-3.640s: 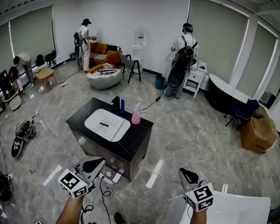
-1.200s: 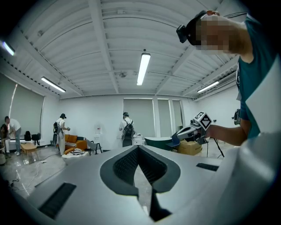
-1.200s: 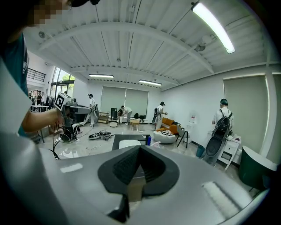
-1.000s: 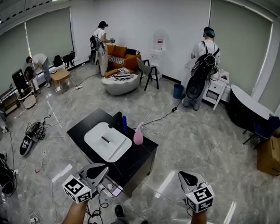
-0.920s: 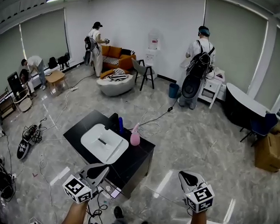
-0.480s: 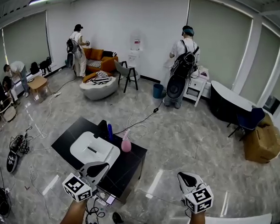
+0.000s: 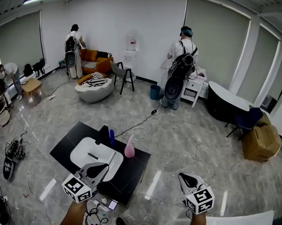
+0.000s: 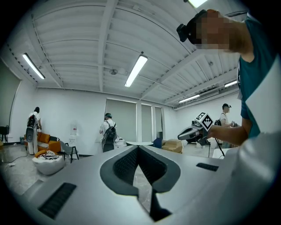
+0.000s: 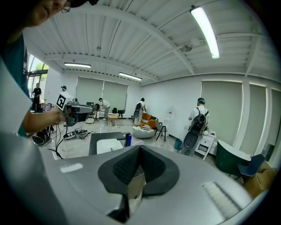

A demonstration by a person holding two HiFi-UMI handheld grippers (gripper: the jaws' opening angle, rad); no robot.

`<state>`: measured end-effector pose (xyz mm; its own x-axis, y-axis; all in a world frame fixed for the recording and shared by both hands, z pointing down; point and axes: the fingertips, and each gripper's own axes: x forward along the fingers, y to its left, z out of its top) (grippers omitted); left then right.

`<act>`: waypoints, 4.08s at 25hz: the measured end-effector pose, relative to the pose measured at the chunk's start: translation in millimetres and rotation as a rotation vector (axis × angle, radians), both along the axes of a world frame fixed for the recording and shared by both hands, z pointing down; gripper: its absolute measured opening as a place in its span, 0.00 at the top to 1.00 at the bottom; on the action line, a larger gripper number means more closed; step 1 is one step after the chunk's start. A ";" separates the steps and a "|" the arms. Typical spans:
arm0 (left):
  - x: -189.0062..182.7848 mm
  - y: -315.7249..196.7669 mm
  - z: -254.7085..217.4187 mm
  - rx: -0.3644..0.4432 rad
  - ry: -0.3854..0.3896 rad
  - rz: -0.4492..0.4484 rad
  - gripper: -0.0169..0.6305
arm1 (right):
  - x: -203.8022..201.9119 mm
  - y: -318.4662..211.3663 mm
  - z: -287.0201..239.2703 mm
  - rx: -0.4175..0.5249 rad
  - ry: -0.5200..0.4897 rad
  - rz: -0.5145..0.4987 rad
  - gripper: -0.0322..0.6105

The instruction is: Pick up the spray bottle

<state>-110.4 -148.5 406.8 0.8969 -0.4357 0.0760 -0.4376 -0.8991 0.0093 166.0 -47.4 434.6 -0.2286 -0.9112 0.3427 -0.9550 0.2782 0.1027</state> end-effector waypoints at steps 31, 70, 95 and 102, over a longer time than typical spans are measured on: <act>-94.6 -104.7 7.3 -0.018 0.002 -0.308 0.97 | -85.6 -208.5 11.7 -0.009 0.020 -0.355 0.93; 94.9 -280.3 181.1 -0.230 -0.049 -0.266 0.95 | 67.4 -341.3 154.0 -0.191 -0.035 -0.362 0.93; 179.5 -370.1 312.4 -0.338 -0.170 -0.230 0.59 | 119.5 -366.7 235.9 -0.311 -0.080 -0.256 0.93; 184.0 -379.7 344.4 -0.365 -0.214 -0.254 0.59 | 125.3 -367.1 250.4 -0.330 -0.080 -0.239 0.93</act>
<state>73.6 -528.2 751.3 0.7131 -0.5492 0.4357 -0.6691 -0.7186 0.1895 291.3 -414.6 685.0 -0.4580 -0.6739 0.5797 -0.8611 0.4983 -0.1010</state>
